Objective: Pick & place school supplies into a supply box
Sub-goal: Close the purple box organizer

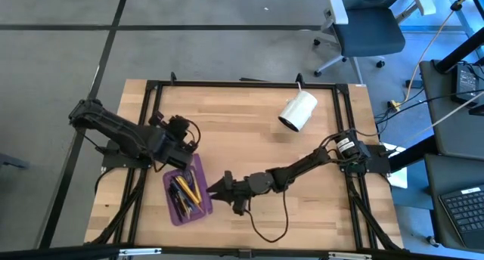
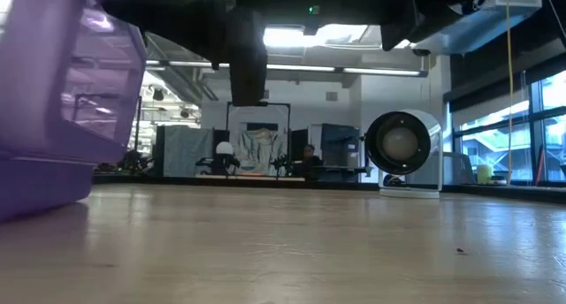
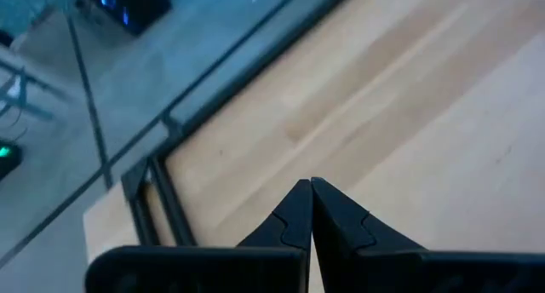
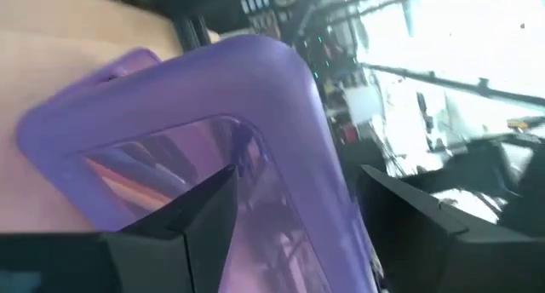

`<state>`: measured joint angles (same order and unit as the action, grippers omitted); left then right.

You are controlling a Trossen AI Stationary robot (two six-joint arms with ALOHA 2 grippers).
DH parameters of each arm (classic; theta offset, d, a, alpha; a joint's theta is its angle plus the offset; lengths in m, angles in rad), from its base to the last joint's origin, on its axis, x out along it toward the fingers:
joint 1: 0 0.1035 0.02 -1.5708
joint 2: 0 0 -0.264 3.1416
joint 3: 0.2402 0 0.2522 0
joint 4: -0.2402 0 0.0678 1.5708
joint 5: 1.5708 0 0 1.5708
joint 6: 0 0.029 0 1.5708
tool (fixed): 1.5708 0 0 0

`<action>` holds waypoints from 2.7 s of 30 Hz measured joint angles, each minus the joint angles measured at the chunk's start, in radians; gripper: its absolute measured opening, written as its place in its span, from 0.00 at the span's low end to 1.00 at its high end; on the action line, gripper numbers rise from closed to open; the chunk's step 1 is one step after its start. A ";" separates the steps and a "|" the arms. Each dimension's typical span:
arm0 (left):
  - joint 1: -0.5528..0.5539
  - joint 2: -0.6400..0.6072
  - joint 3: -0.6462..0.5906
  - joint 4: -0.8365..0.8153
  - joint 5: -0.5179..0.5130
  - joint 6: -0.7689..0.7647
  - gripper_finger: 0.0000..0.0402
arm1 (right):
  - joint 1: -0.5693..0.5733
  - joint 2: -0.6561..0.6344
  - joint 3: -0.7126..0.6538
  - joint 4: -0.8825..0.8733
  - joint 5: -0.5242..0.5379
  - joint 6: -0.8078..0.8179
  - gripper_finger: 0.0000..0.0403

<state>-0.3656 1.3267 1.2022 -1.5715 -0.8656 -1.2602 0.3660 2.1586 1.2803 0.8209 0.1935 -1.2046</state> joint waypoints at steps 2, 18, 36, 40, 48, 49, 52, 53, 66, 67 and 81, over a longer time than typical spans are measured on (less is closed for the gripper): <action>0.000 -0.007 0.028 0.001 -0.039 0.020 0.00 | -0.001 0.000 0.005 0.000 -0.039 0.014 0.60; 0.000 -0.010 0.056 0.003 -0.060 0.035 0.00 | -0.087 0.031 0.108 0.005 -0.328 0.312 0.60; -0.103 0.000 0.056 0.008 0.320 0.012 0.01 | -0.100 0.003 0.058 -0.159 -0.087 0.512 0.60; -0.185 0.009 0.056 0.002 0.564 -0.154 0.00 | -0.098 -0.076 -0.019 -0.326 -0.136 0.634 0.60; -0.343 0.081 -0.039 0.066 0.929 -0.406 0.00 | -0.112 -0.253 -0.239 -0.447 -0.167 0.814 0.60; -0.360 0.088 -0.067 0.108 0.951 -0.427 0.01 | -0.111 -0.265 -0.263 -0.444 -0.168 0.828 0.60; -0.405 0.097 -0.154 0.248 0.988 -0.506 0.00 | -0.110 -0.289 -0.316 -0.441 -0.169 0.848 0.60; -0.413 0.097 -0.183 0.276 1.015 -0.538 0.00 | -0.110 -0.291 -0.326 -0.439 -0.169 0.861 0.60; -0.494 0.096 -0.425 0.606 1.065 -0.705 0.00 | -0.112 -0.291 -0.411 -0.508 -0.294 1.003 0.60; -0.498 0.096 -0.442 0.630 1.056 -0.712 0.00 | -0.111 -0.291 -0.431 -0.497 -0.327 1.019 0.60; -0.456 0.096 -0.474 0.810 0.738 -0.716 0.01 | -0.134 -0.293 -0.694 -0.171 -0.361 1.326 0.60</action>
<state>-0.8212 1.4231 0.7284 -0.7617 -0.1279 -1.9759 0.2317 1.8660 0.5867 0.6495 -0.1677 0.1216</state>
